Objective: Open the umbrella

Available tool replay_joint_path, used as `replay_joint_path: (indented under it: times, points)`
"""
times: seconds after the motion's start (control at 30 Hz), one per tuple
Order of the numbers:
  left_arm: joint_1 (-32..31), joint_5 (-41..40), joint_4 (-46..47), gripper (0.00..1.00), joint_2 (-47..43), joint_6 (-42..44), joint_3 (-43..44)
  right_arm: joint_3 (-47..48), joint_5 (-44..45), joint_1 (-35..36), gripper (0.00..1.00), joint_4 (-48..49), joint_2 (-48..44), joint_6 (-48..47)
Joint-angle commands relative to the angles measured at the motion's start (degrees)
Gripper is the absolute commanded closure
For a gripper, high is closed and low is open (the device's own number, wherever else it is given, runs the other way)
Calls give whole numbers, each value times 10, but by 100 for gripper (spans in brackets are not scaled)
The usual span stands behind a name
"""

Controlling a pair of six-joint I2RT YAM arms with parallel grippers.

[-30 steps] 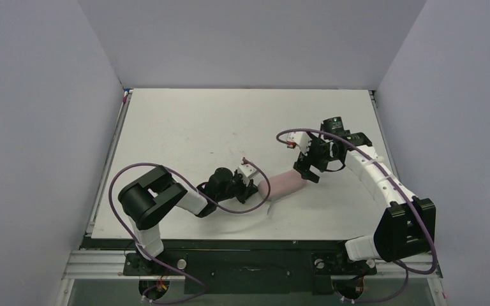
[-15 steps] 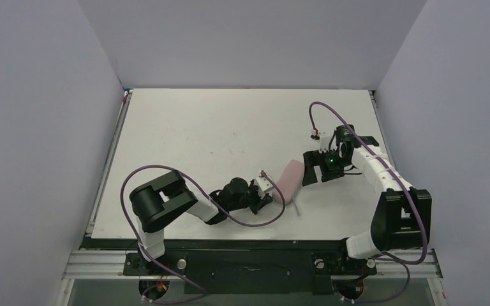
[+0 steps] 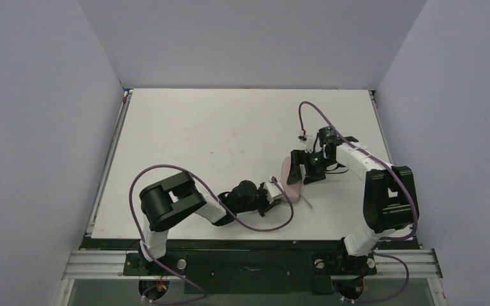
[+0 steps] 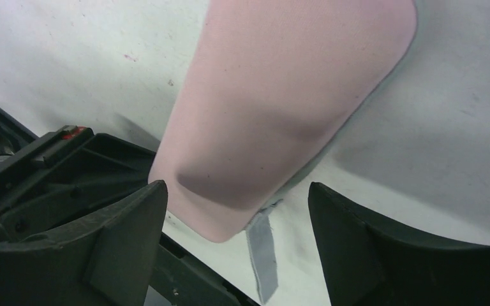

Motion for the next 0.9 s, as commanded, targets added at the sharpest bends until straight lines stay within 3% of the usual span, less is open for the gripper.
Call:
replay_joint_path:
  times: [0.0, 0.1, 0.3, 0.5, 0.87]
  points:
    - [-4, -9, 32, 100, 2, 12, 16, -1, -11, 9, 28, 27, 6, -4]
    - [-3, -12, 28, 100, -10, 13, 8, -5, -4, 10, 48, 23, 18, -22]
    - [3, -18, 10, 100, -41, 19, -16, -2, -4, 10, 69, 8, 33, -94]
    - [24, -25, 7, 100, -44, 44, -24, 17, -24, 18, 79, -31, 55, -171]
    - [61, -16, 13, 100, -38, 91, -12, 47, -24, 60, 84, -94, 78, -260]
